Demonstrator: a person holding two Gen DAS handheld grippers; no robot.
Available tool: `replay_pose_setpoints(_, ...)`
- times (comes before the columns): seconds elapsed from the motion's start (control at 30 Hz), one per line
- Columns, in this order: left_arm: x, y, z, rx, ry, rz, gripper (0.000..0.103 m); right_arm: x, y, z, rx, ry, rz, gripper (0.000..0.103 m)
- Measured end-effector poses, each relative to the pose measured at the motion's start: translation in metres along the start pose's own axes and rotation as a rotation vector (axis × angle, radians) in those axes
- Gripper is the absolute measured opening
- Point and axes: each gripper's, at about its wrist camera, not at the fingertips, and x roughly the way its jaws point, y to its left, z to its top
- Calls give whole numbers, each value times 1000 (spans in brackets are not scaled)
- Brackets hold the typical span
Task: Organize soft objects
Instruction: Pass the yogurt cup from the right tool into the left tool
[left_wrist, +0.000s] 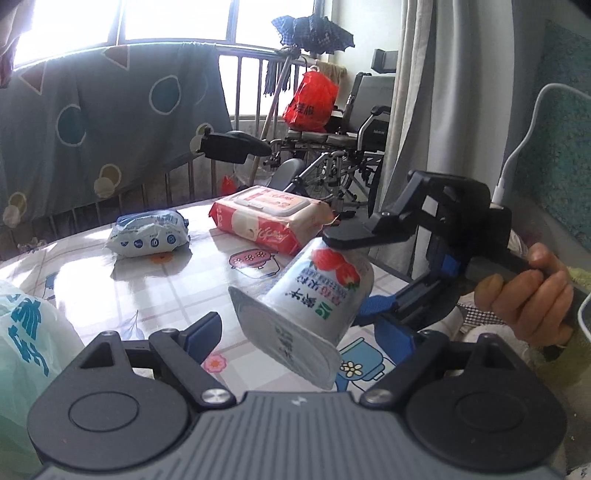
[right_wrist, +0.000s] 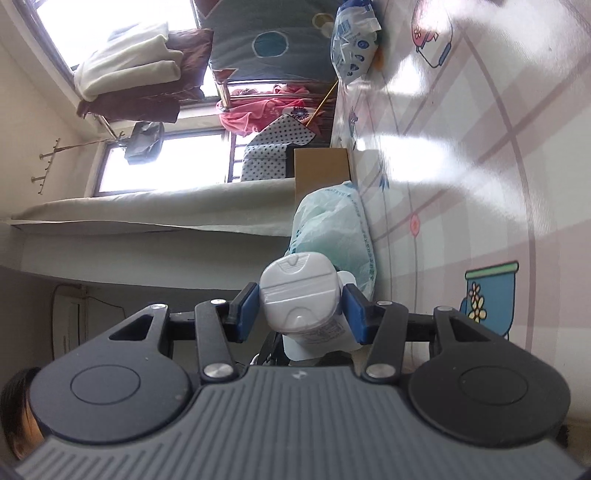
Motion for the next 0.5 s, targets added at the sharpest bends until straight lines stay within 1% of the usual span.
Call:
replay_pose_setpoints(0.03, -1, -1, 0, 7, -3, -4, 87, -1, -2, -3, 5, 2, 9, 48)
replay_pose_setpoints(0.07, -2, -3, -1, 14, -5, -3, 80, -1, -4, -5, 13, 3, 14, 48)
replay_pose_setpoints(0.13, -4, -3, -3, 16, -6, 6, 72, -2, -8, -8, 24, 2, 37, 48)
replay_pose_setpoints(0.17, -5, -2, -3, 12, -7, 12, 71, 0, -9, -6, 35, 5, 52, 48)
replay_pose_setpoints(0.3, -11, -1, -6, 21, -9, 34, 70, 8, -16, -7, 67, 9, 77, 49)
replay_pose_setpoints(0.37, -14, 0, -7, 13, -3, 49, 68, 11, -19, -8, 82, 14, 81, 49)
replay_pose_setpoints(0.43, -12, 3, -6, 1, 29, 71, 65, 15, -22, -6, 108, 16, 79, 51)
replay_pose_setpoints(0.5, -7, 5, -5, -5, 74, 99, 64, 21, -24, 0, 131, 14, 53, 52)
